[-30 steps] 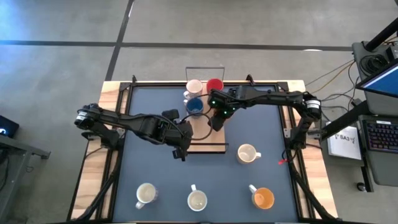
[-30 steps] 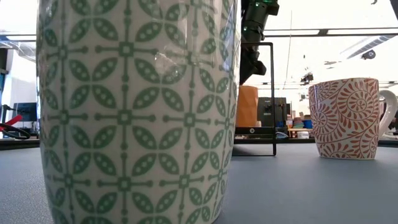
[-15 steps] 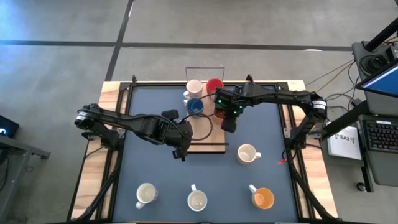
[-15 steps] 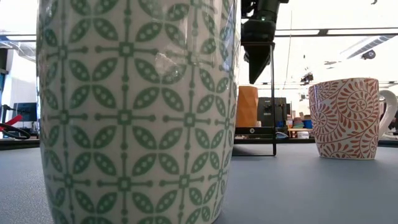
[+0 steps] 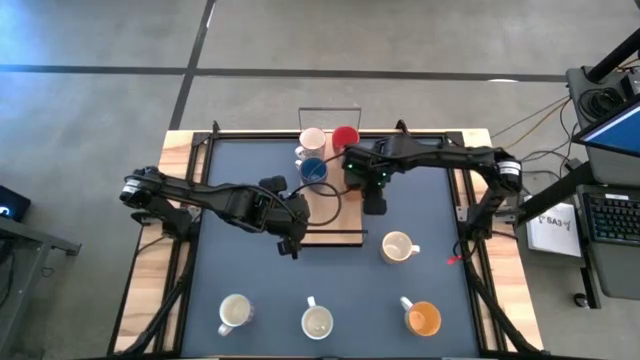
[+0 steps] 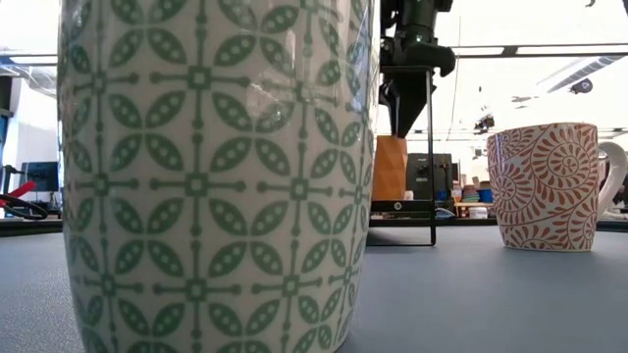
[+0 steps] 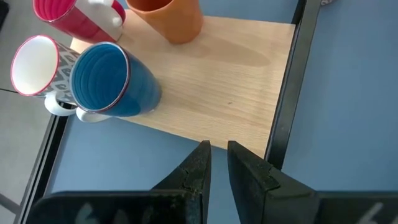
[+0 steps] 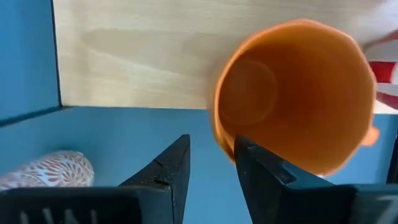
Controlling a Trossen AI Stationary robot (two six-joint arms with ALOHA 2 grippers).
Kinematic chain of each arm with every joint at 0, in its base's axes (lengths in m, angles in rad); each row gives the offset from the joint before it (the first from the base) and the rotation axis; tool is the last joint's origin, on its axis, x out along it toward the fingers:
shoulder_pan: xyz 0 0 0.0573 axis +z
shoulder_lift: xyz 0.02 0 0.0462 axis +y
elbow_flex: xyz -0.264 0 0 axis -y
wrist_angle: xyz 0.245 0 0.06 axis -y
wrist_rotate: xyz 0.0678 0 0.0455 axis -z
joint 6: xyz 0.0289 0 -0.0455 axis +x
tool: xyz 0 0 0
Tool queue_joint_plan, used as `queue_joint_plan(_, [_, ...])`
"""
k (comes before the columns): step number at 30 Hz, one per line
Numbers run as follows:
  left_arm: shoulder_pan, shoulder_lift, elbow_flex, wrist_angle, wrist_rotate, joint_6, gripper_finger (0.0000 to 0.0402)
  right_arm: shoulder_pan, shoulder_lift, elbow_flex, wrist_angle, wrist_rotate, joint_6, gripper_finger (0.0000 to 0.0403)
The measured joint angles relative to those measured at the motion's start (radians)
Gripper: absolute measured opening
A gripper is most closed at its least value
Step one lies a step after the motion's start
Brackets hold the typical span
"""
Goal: Place coffee mugs
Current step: Put the orange mug on the shelf
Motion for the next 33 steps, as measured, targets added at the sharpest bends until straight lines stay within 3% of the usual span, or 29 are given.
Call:
queue_joint_plan(7, [0.000,0.000,0.000,0.000,0.000,0.000,0.0036,0.000,0.030,0.000,0.008,0.003,-0.044,0.0111])
queue_joint_plan(16, [0.000,0.000,0.000,-0.006,-0.025,-0.003,0.0036,0.000,0.043,0.000,0.037,0.006,-0.050,0.0017])
queue_joint_plan(33, [0.000,0.000,0.000,-0.030,-0.026,0.004,0.0036,-0.021,0.043,0.000,0.205,-0.002,0.074,0.0014])
